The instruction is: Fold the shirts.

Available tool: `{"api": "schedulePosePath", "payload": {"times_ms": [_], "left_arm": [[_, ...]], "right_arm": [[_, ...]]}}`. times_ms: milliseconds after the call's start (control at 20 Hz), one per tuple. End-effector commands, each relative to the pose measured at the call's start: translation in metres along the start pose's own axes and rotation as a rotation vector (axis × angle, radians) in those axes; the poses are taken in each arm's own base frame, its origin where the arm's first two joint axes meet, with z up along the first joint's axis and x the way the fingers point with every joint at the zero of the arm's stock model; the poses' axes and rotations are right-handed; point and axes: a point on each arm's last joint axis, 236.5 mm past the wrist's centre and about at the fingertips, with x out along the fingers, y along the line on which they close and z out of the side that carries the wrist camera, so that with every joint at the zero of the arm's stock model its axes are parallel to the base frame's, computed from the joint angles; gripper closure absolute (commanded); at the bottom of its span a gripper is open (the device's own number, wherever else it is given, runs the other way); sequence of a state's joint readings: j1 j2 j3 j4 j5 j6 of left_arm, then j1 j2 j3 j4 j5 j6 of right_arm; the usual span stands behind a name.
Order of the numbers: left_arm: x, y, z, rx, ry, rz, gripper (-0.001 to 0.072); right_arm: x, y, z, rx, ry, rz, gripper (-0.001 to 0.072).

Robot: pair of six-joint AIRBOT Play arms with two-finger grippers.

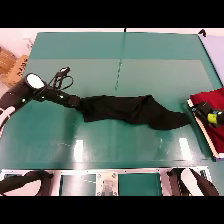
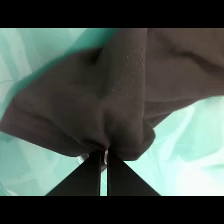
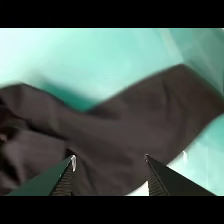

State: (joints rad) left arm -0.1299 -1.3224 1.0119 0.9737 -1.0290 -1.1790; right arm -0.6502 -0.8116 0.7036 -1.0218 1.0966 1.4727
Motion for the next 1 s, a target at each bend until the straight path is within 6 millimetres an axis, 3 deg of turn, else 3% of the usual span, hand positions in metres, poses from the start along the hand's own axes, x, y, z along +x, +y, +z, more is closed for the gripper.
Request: {"api": "schedulePosePath", "payload": {"times_ms": [0,100,350,500,650,750,800,850,900,950], "left_arm": [[0.006,0.003,-0.001,-0.006,-0.002,0.001,0.0681],[0.006,0.003,-0.001,-0.007,-0.003,0.0,0.0682],[0.006,0.001,-0.004,-0.009,0.011,-0.008,0.0681],[0.006,0.0,-0.007,-0.008,0.022,-0.013,0.0681],[0.006,0.0,-0.008,-0.008,0.026,-0.015,0.0681],[0.006,0.0,-0.008,-0.008,0.028,-0.015,0.0681],[0.006,0.0,-0.008,-0.008,0.028,-0.015,0.0681],[0.006,0.0,-0.008,-0.008,0.028,-0.015,0.0682],[0.006,0.0,-0.008,-0.008,0.027,-0.015,0.0681],[0.006,0.0,-0.008,-0.008,0.026,-0.014,0.0681]], "right_arm": [[-0.028,0.061,0.01,-0.04,0.012,0.157,0.0208],[-0.019,0.097,-0.019,-0.11,0.097,0.244,0.0208],[0.042,0.153,-0.134,-0.233,0.313,0.34,0.0209],[0.077,0.17,-0.189,-0.301,0.419,0.33,0.021],[0.105,0.175,-0.22,-0.299,0.501,0.303,0.0212],[0.115,0.176,-0.226,-0.304,0.528,0.288,0.0223],[0.118,0.175,-0.226,-0.301,0.534,0.281,0.0286],[0.12,0.174,-0.226,-0.3,0.536,0.277,0.051],[0.119,0.175,-0.226,-0.301,0.538,0.279,0.0647],[0.117,0.177,-0.224,-0.324,0.543,0.288,0.0698]]}}
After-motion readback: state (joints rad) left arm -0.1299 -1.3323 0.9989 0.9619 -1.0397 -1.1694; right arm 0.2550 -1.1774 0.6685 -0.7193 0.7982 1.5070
